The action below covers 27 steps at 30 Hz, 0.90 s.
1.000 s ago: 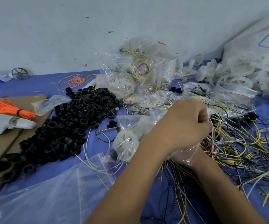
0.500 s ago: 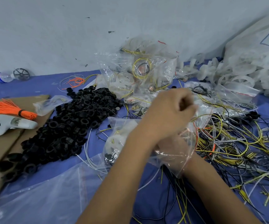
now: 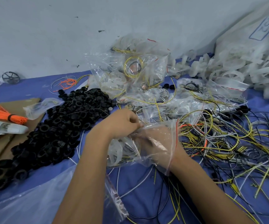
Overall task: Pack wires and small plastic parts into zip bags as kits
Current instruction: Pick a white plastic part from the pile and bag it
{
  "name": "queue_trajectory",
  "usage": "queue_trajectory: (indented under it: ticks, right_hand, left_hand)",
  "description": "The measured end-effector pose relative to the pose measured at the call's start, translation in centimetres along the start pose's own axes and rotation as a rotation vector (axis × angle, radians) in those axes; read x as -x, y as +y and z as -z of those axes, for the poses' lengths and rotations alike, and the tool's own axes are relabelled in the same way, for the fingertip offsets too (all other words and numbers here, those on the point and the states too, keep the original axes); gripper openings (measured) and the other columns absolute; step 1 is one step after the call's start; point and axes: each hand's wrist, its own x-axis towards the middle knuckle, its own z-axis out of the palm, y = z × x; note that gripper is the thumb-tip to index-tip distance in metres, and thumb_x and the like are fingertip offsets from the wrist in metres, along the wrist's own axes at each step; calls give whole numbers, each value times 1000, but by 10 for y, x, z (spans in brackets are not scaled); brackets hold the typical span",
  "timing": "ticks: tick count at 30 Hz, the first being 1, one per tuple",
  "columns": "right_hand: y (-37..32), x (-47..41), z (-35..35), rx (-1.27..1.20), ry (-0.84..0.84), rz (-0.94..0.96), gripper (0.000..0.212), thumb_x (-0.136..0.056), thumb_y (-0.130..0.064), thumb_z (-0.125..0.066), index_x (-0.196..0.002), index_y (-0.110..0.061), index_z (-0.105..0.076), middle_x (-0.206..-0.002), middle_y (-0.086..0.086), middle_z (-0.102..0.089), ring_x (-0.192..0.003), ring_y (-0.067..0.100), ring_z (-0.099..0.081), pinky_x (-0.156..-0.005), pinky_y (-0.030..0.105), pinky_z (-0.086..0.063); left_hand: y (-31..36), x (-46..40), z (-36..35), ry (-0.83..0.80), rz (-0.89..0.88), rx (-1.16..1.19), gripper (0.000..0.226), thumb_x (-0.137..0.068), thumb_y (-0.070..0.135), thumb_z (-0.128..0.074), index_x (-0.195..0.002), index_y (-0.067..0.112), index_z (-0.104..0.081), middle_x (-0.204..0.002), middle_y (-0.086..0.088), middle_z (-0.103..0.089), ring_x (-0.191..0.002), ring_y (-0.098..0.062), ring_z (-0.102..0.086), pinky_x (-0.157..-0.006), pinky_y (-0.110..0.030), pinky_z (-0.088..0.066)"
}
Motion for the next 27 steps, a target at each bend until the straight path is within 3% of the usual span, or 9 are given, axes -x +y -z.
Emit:
queue_trajectory:
  ticks: [3, 6, 9, 12, 16, 18, 21, 24, 27]
  right_hand:
    - [-15, -7, 6, 251, -26, 427, 23, -102, -8, -51, -108, -1, -72, -58, 4, -65, -50, 9, -60, -49, 31, -52]
    - [-21, -16, 16, 254, 170, 636, 16, -94, -25, -67, -84, -19, -78, -70, 0, -71, -67, 17, -67, -63, 38, -56]
    - [-23, -23, 26, 55, 354, 616, 27, -104, -35, -52, -93, -23, -73, -78, -4, -69, -74, 10, -62, -65, 26, -51]
    - [-35, -35, 24, -186, 316, 346, 27, -107, -35, -40, -112, -17, -59, -91, 1, -61, -91, 16, -61, -66, 18, -52]
    - [-28, -18, 3, -358, 6, 196, 42, -100, -49, -52, -124, -14, -54, -118, 22, -65, -102, 27, -70, -88, 48, -60]
    - [-19, -9, 2, -162, -145, 171, 62, -86, -64, -61, -128, -19, -56, -125, 11, -69, -113, 24, -69, -94, 52, -56]
    - [-18, -6, 5, -66, -153, 182, 47, -84, -64, -66, -117, -30, -62, -111, -15, -75, -98, 3, -72, -84, 30, -59]
    - [-20, -9, 9, -171, -84, 95, 33, -92, -45, -70, -110, -18, -71, -112, 9, -75, -104, 33, -72, -97, 56, -54]
    - [-23, -9, 9, -45, -105, 159, 25, -90, -34, -75, -103, -13, -72, -100, 17, -76, -92, 39, -74, -90, 61, -56]
  left_hand:
    - [0, -1, 3, 80, -2, 1, 40, -99, 27, -65, -60, 20, -62, -49, 14, -56, -48, 0, -47, -55, -22, -38]
    - [-2, -1, 10, 204, -10, -3, 46, -103, 23, -59, -57, 18, -52, -52, 9, -56, -50, -3, -48, -53, -20, -35]
    - [-7, 1, 17, 273, 31, 66, 46, -106, 20, -50, -61, 15, -53, -57, 10, -63, -47, 4, -51, -46, -14, -34]
    - [-15, 2, 22, 351, 123, 204, 45, -107, 20, -44, -64, 11, -54, -51, 9, -63, -44, 0, -51, -43, -14, -34]
    - [-20, 0, 23, 412, 183, 340, 30, -105, 19, -42, -77, 9, -45, -71, -10, -42, -66, -21, -39, -61, -32, -31]
    - [-13, 4, 21, 336, 165, 444, 26, -105, 17, -40, -80, 12, -48, -73, -11, -41, -61, -21, -40, -56, -30, -31]
    - [-5, 12, 20, 140, 156, 578, 30, -105, 16, -39, -83, 8, -58, -64, -12, -55, -43, -16, -55, -44, -18, -41]
    - [-5, 19, 23, -63, 168, 682, 45, -107, 38, -46, -80, 11, -69, -74, -9, -74, -56, -21, -70, -49, -26, -54]
    - [-9, 21, 24, -144, 125, 738, 58, -93, 70, -52, -87, 19, -79, -94, -13, -79, -75, -27, -76, -63, -33, -60]
